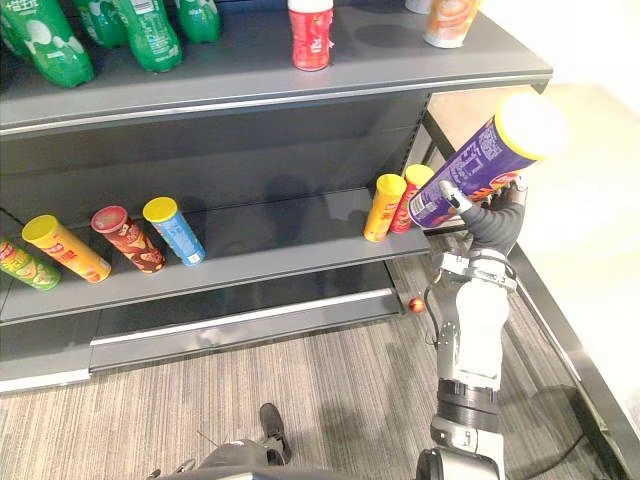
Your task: Put the gum and the chips on the shelf.
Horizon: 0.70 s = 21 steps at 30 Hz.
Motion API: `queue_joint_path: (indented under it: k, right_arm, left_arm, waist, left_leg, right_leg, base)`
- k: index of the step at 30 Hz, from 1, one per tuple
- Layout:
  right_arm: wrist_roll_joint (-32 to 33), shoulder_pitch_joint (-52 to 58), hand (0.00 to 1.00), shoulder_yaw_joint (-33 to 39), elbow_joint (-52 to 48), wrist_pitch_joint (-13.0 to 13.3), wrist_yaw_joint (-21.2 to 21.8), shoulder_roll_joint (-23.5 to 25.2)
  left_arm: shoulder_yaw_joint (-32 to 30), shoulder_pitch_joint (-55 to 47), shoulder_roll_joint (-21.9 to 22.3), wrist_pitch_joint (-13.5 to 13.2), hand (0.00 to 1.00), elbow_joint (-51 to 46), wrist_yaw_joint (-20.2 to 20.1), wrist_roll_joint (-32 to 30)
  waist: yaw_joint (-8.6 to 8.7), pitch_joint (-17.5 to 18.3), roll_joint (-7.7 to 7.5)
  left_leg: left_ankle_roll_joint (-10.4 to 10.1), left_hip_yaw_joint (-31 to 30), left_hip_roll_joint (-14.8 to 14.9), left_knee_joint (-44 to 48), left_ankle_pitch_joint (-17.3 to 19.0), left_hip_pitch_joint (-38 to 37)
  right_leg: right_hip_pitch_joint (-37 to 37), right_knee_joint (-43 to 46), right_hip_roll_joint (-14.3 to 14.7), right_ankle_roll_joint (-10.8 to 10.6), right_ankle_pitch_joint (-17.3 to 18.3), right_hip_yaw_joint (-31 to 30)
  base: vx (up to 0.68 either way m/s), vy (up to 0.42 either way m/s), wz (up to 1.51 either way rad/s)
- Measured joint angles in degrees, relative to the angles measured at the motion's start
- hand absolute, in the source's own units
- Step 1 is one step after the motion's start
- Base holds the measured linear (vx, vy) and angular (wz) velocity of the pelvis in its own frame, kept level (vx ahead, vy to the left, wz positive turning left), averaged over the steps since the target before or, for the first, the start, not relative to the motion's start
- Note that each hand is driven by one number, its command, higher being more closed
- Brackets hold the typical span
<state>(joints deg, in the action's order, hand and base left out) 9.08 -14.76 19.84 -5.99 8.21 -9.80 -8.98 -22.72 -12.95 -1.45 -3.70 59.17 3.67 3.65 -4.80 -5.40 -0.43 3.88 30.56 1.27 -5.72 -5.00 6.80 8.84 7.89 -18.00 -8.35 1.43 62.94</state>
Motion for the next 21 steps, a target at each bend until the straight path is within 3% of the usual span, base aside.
queue_joint_path:
  k: [2, 3, 4, 5, 7, 8, 9, 11, 14, 15, 16, 21]
  right_arm:
    - [-0.3, 0.2, 1.0, 0.0, 0.3, -0.1, -0.1, 0.0]
    - [-0.5, 0.4, 1.0, -0.1, 0.3, -0.1, -0.2, 0.0]
    - [-0.9, 0.4, 1.0, -0.1, 0.3, -0.1, -0.2, 0.0]
    - [-1.9, 0.8, 1.0, 0.0, 0.3, -0.1, -0.2, 0.0]
    - [-2.5, 2.3, 1.0, 0.2, 0.1, -0.1, 0.3, 0.0]
    - [-2.5, 3.6, 1.0, 0.6, -0.4, -0.1, 0.4, 0.0]
    - [-2.5, 5.3, 1.0, 2.4, -1.6, -0.1, 0.4, 0.0]
    - [-2.6, 7.3, 1.0, 5.4, -3.9, -0.1, 0.0, 0.1]
    - [-2.8, 8.0, 1.0, 7.8, -5.7, 0.0, -1.2, 1.2]
    - [-2.9, 8.2, 1.0, 7.9, -5.9, 0.0, -1.4, 1.3]
    - [-2.9, 8.1, 1.0, 7.7, -5.9, 0.0, -1.1, 1.3]
    - [-2.8, 8.1, 1.0, 6.3, -6.3, 0.0, 0.5, 1.3]
  left_arm:
    - [0.4, 0.0, -0.2, 0.0, 0.0, 0.2, 0.0, 0.0]
    - [1.1, 0.0, -1.1, 0.0, 0.0, 0.1, 0.1, 0.0]
    - [1.7, 0.0, -1.6, 0.0, 0.0, 0.0, 0.1, 0.0]
    - [3.3, 0.3, -2.5, 0.0, 0.0, -0.2, 0.1, 0.0]
    - [4.3, 0.8, -3.6, -0.2, 0.0, -0.4, 0.1, 0.2]
    - [4.2, 0.9, -3.9, -0.2, 0.0, -0.4, 0.2, 0.3]
    - [3.5, 1.6, -3.9, -0.3, 0.0, 0.0, 0.2, 0.5]
    - [2.7, 2.2, -3.7, -0.3, 0.0, 0.3, 0.1, 0.4]
    - [1.6, 1.9, -3.7, -0.6, 0.0, 1.2, 0.1, 0.4]
    - [0.6, 1.8, -3.8, -0.6, 0.0, 1.4, 0.1, 0.3]
    - [0.3, 1.5, -3.6, -0.6, 0.0, 1.4, 0.2, 0.3]
    - [-0.1, -0.8, -3.2, -0.6, 0.0, 1.4, 0.0, 0.5]
  waist:
    - [0.03, 0.0, -0.07]
    - [0.08, -0.4, -0.87]
    - [0.12, -0.7, -1.42]
    - [0.98, -0.9, -2.08]
    - [2.51, -1.3, -2.22]
    - [3.2, -1.4, -2.21]
    - [3.21, -1.3, -2.89]
    - [3.39, -1.4, -3.2]
    - [3.53, -1.1, -4.24]
    - [3.29, -1.2, -4.86]
    - [2.9, -1.1, -4.44]
    - [2.43, -0.8, -3.98]
  left_leg:
    - [0.2, 0.0, -0.2, -0.2, 0.9, -0.8]
    - [0.5, -0.2, -1.0, -0.3, 1.5, -2.1]
    - [0.9, -0.6, -1.5, -0.2, 1.7, -2.6]
    - [1.0, -2.0, -1.7, 0.0, 1.9, -3.1]
    - [1.0, -5.8, -0.7, -0.1, 1.8, -2.8]
    - [0.9, -7.5, -0.8, -0.3, 1.8, -2.9]
    - [0.8, -9.6, -1.6, -0.3, 1.7, -2.9]
    - [0.4, -12.9, -2.8, -0.3, 1.4, -2.4]
    - [-0.5, -16.1, -4.7, -0.3, 0.7, -1.5]
    - [-0.9, -17.5, -5.6, -0.3, 0.4, -1.4]
    - [-1.5, -18.8, -5.4, -0.3, 0.0, -1.1]
    - [-3.2, -19.0, -1.8, -0.3, -1.2, 0.7]
  right_leg:
    - [-1.6, 9.4, -4.3, 2.0, 1.5, -0.3]
    - [-2.7, 18.0, -8.9, 4.1, 2.0, -1.6]
    - [-3.9, 22.0, -10.9, 7.6, 2.2, -3.7]
    - [-8.7, 27.8, -11.3, 10.2, 3.8, -14.6]
    - [-14.2, 25.6, -3.1, 5.3, 7.7, -33.1]
    - [-15.7, 22.9, 0.4, 4.5, 8.8, -39.4]
    - [-16.9, 18.9, 2.9, 4.5, 9.0, -44.8]
    - [-17.9, 13.6, 4.5, 3.7, 8.5, -49.5]
    - [-18.3, 7.7, 4.0, 2.4, 7.3, -51.4]
    - [-17.7, 6.0, 3.5, 0.6, 5.4, -50.9]
    - [-17.2, 5.4, 3.9, 0.3, 5.0, -50.1]
    - [-15.5, -1.6, 8.3, 2.5, 2.5, -48.6]
  base:
    - [-0.03, 0.097, 0.02]
    - [0.0, 0.118, 0.02]
    - [0.03, 0.142, 0.17]
    - [0.05, 0.081, 0.41]
    - [0.05, 0.012, 0.8]
    - [0.06, -0.034, 1.03]
    - [0.07, -0.035, 0.95]
    - [0.1, -0.032, 1.11]
    - [0.12, -0.064, 0.95]
    - [0.13, -0.142, 0.9]
    - [0.13, -0.148, 0.71]
    - [0.07, -0.134, 0.0]
